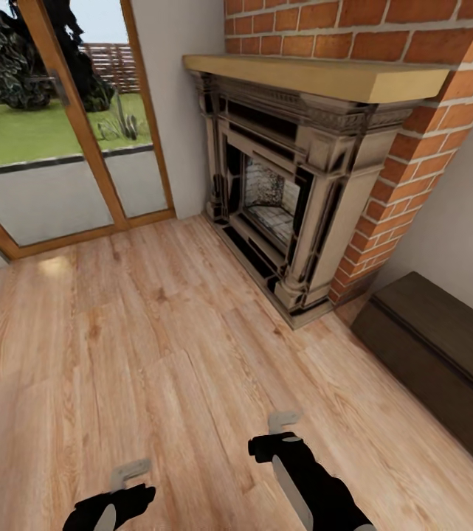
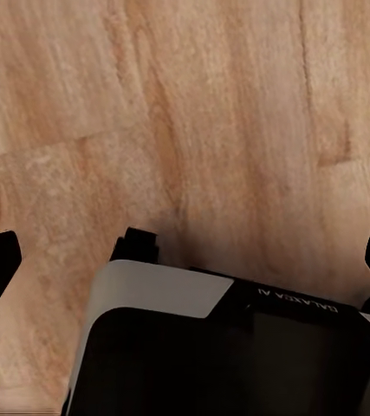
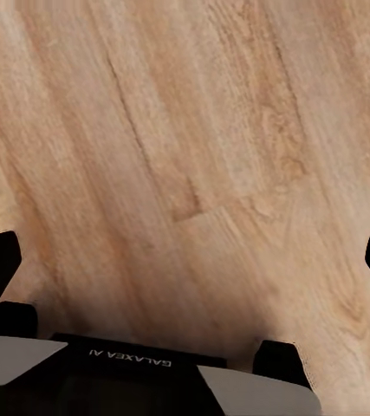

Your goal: Place each of the two pumpkins and all three candles from the living room inside a cabinet in the living room (use any cabinet), then make sure every cabinet is closed, and position the cauldron so it is next to a table in the living room.

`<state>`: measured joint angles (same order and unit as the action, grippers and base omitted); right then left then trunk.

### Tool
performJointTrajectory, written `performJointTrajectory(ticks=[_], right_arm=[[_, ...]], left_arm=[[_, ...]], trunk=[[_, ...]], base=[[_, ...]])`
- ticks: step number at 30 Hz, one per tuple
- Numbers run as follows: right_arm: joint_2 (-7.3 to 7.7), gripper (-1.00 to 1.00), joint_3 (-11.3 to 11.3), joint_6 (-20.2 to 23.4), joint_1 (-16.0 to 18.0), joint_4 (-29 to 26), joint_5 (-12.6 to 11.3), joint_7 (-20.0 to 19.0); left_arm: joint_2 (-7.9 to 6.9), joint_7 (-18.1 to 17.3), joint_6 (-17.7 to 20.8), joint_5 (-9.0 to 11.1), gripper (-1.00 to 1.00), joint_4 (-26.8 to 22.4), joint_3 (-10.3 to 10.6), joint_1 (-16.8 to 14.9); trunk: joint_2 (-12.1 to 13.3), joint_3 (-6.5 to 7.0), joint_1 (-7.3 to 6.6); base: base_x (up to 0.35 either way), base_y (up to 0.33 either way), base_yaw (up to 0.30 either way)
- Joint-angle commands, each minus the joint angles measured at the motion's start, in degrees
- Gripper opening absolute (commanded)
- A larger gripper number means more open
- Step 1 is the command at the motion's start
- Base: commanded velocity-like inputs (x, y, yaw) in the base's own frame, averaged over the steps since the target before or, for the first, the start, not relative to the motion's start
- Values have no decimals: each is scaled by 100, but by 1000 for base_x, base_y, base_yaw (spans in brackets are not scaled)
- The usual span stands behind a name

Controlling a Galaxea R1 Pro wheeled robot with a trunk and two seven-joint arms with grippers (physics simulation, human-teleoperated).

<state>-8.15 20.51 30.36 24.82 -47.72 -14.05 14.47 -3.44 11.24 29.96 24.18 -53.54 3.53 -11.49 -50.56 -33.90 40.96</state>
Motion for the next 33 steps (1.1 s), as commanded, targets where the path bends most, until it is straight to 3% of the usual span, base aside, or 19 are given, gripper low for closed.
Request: performJointTrajectory(ticks=[1, 6, 16, 21, 26, 33], right_arm=[[6, 100, 20, 20, 4, -8, -59, 55], [13, 100, 22, 15, 0, -9, -61, 48], [8, 100, 23, 14, -1, -9, -55, 47], [24, 100, 50, 14, 3, -3, -47, 47], [15, 100, 274, 11, -3, -8, -98, 55], [18, 100, 271, 6, -3, -9, -123, 48]], left_arm=[[-8, 53, 14, 60, 100, -6, 25, -2], [-2, 53, 14, 60, 100, -6, 25, -2], [-9, -7, 10, 85, 100, -35, 23, -3], [-15, -10, -24, 78, 100, -22, 25, -3], [-16, 25, -141, 73, 100, -9, 36, -3], [-16, 35, -148, 74, 100, -7, 37, -3]], trunk=[[37, 13, -24], [237, 102, -134], [237, 123, -134], [237, 125, -134], [237, 125, -134], [237, 125, -134]], base=[[-224, 118, 10], [-155, 68, 6], [1, 8, 162], [243, 0, 48], [314, 0, 8], [327, 34, 1]])
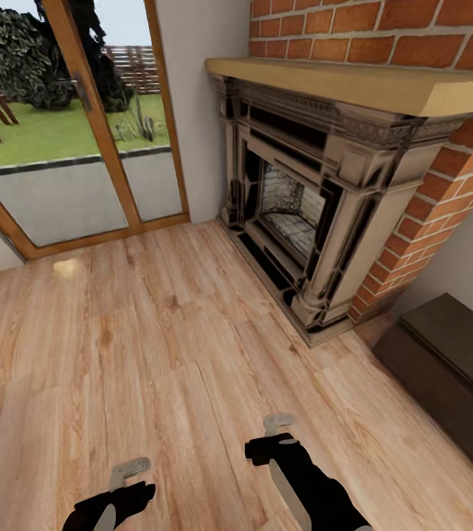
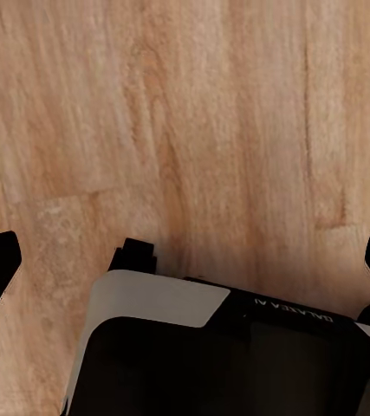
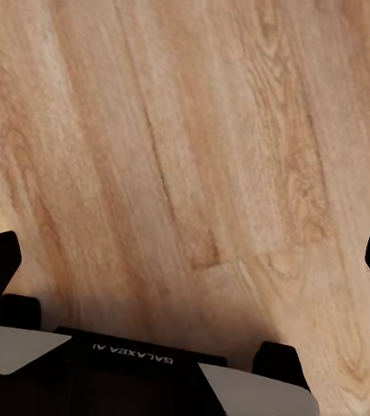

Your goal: Place each of the two pumpkins and all three candles from the living room inside a cabinet in the living room (use any cabinet), then make sure every cabinet is closed, and position the cauldron so it is next to a table in the living room.

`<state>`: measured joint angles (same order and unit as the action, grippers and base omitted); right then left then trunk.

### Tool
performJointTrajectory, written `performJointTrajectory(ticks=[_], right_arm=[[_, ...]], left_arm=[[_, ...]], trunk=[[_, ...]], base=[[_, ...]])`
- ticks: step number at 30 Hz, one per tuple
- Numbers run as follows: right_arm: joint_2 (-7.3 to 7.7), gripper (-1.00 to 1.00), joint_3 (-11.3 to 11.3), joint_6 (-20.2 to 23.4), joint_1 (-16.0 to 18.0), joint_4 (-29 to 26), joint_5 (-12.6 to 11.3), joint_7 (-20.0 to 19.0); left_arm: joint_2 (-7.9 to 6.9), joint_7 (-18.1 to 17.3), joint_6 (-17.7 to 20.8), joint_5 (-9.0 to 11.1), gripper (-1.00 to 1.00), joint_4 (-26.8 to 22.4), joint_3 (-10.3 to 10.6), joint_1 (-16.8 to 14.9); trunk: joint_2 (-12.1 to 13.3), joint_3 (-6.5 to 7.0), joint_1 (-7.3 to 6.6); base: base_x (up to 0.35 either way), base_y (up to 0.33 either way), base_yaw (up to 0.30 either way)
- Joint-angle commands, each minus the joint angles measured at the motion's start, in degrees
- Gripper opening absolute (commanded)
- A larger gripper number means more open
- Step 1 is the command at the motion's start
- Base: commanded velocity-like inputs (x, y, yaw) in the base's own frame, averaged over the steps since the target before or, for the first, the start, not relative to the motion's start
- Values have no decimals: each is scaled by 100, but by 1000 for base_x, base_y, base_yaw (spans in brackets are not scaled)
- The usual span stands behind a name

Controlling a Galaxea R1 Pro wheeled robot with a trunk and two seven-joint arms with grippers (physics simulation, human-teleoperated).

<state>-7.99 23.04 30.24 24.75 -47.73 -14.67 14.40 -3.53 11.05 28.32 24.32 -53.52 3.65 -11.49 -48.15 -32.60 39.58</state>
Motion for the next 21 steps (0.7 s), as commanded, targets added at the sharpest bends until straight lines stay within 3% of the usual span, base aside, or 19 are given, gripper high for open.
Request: performJointTrajectory(ticks=[1, 8, 21], right_arm=[[3, 100, 21, 10, 4, -8, -61, 55], [0, 100, 32, -289, 5, 1, -46, 54], [-1, 100, 34, -363, 4, 10, -10, 54]], left_arm=[[-7, 55, 15, 60, 100, -9, 24, -2], [-7, 55, 15, 61, 100, -4, 22, -2], [-7, 64, -2, 49, 100, 0, 22, -2]], trunk=[[-4, -5, 4], [-4, -5, 4], [-4, -5, 4]], base=[[327, 94, 57], [327, 108, 200], [332, 40, 287]])
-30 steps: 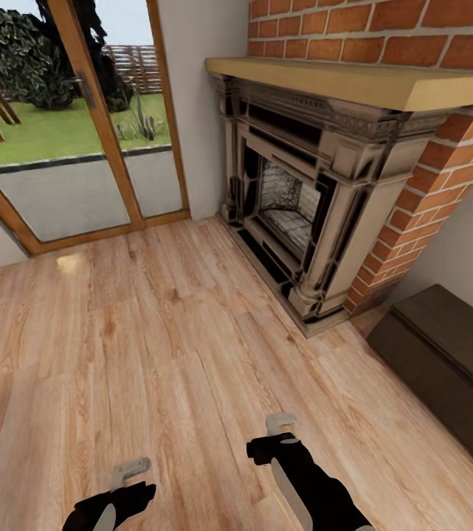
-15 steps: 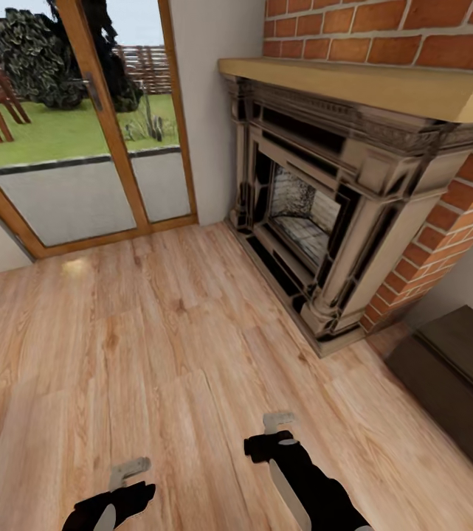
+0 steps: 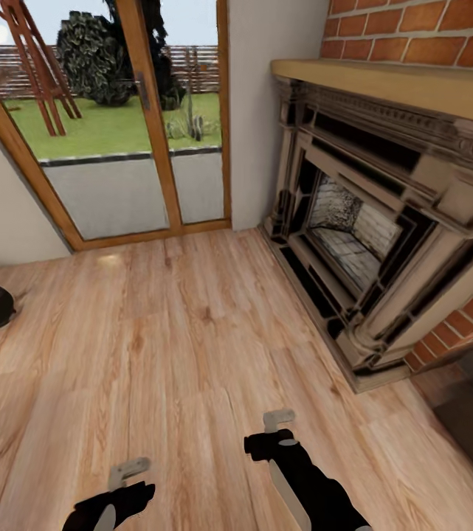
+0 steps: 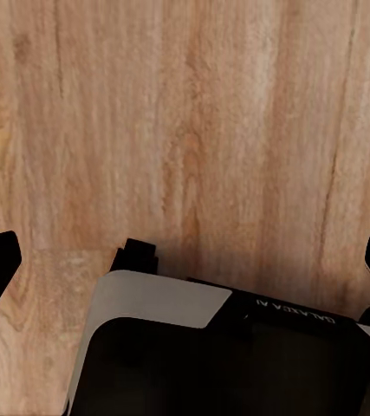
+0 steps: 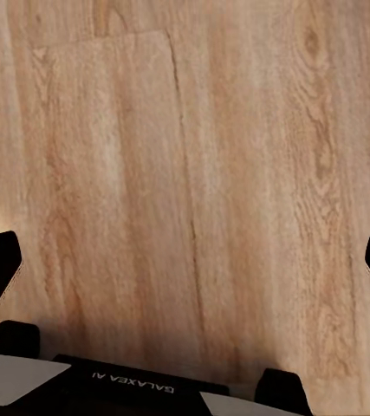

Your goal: Place each of the two pumpkins and all three candles from the living room inside a cabinet in the living room (use any cabinet), then make sure every cabinet is closed, and position the cauldron so it is next to a table in the living room.

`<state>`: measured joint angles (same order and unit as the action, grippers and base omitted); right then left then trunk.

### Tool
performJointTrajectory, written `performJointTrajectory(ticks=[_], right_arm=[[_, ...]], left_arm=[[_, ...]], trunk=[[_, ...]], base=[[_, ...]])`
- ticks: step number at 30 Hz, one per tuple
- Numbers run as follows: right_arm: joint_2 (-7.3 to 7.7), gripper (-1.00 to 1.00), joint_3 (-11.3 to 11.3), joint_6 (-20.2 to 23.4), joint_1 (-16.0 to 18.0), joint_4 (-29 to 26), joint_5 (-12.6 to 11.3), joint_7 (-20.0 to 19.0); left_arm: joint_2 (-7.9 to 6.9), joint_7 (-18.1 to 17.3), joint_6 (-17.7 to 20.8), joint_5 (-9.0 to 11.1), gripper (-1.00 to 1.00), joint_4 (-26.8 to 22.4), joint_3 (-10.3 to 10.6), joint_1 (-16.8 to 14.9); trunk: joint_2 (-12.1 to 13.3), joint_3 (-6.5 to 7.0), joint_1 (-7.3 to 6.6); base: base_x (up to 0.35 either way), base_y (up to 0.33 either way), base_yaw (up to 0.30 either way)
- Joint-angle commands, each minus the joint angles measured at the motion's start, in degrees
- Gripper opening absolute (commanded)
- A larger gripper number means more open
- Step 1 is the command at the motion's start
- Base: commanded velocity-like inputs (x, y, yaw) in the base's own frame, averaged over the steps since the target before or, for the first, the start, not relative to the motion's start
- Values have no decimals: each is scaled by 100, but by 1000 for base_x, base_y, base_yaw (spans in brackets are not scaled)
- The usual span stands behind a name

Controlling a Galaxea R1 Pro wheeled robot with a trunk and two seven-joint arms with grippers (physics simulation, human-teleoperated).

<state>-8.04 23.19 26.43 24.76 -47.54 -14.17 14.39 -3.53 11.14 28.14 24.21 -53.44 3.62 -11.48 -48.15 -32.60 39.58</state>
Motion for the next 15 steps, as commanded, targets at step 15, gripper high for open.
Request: performJointTrajectory(ticks=[15], right_arm=[[4, 100, 20, 11, 4, 16, -51, 55]], left_arm=[[-7, 55, 11, 47, 100, 74, 34, -10]], trunk=[[-4, -5, 4]], base=[[337, 0, 290]])
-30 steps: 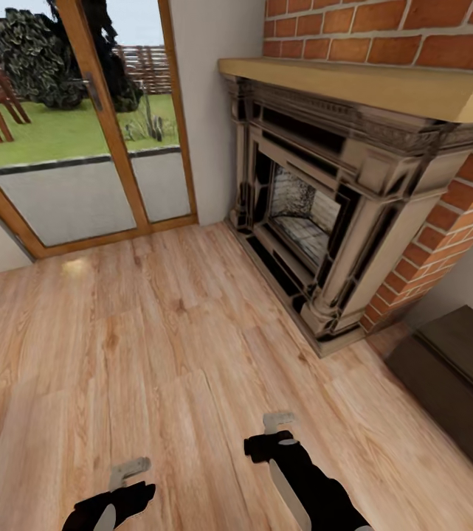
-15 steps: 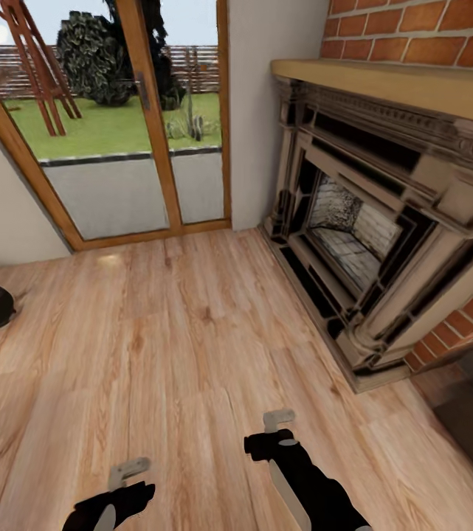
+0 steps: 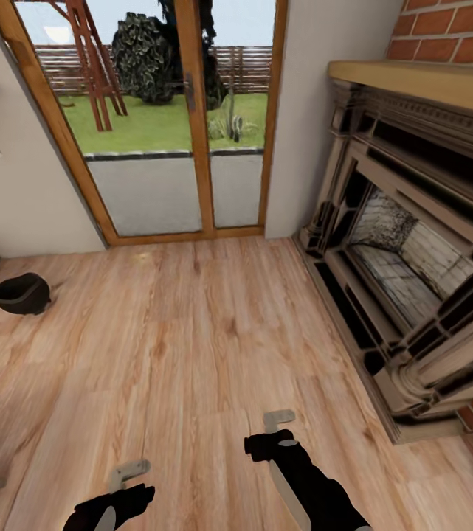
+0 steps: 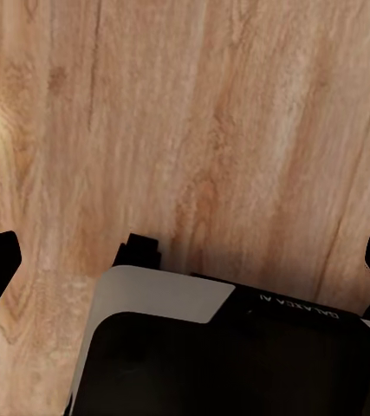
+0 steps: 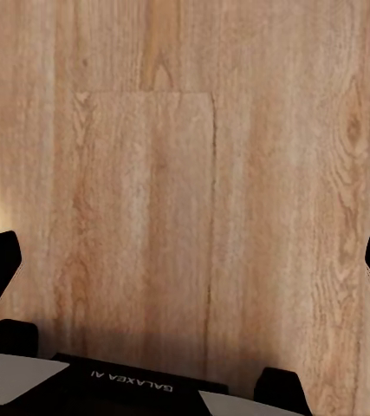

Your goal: Place each of the two pumpkins and all three candles from the living room inside a cabinet in the living room (use any cabinet), then make sure every cabinet is closed, and position the cauldron so it is next to a table in the living room.

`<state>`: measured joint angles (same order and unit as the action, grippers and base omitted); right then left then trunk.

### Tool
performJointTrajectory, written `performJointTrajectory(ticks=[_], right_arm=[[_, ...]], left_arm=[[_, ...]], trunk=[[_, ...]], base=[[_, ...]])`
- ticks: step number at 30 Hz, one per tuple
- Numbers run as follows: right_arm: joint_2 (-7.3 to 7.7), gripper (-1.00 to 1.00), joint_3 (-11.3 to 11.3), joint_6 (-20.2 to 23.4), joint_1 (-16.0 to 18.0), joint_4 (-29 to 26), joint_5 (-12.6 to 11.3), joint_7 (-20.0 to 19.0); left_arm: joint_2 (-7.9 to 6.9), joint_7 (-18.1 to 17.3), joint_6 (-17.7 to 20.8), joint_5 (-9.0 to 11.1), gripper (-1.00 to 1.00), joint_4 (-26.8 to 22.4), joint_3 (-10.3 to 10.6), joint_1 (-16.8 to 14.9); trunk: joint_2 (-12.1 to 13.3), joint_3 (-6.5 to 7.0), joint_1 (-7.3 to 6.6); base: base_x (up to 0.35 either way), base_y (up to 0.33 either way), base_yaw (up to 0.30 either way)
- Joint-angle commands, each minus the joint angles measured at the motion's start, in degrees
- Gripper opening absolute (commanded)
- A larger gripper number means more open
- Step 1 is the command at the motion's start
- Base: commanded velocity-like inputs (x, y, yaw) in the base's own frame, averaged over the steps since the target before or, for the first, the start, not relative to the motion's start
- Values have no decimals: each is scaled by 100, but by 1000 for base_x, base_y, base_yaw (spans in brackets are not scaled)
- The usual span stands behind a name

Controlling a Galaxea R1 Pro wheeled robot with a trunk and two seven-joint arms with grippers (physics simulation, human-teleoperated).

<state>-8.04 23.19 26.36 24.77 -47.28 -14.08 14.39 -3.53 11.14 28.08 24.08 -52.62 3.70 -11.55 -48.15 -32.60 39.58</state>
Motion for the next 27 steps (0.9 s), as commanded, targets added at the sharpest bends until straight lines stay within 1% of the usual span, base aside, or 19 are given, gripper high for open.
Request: performJointTrajectory(ticks=[1, 19, 22, 27], right_arm=[[4, 100, 19, 18, 2, -10, -60, 55], [6, 100, 19, 16, 2, -9, -60, 55], [11, 100, 15, 13, 2, -9, -68, 55], [12, 100, 11, 10, 3, -9, -81, 54]], left_arm=[[-7, 54, 15, 58, 100, -2, 26, -4], [-7, 54, -22, 43, 100, 26, 27, 2], [-7, 54, -22, 43, 100, 25, 28, 3], [-7, 54, -22, 39, 100, 25, 28, 1]], trunk=[[-4, -5, 4], [-4, -5, 4], [-4, -5, 4], [-4, -5, 4]], base=[[337, 0, 290], [337, 0, 289], [337, 0, 161], [337, 0, 43]])
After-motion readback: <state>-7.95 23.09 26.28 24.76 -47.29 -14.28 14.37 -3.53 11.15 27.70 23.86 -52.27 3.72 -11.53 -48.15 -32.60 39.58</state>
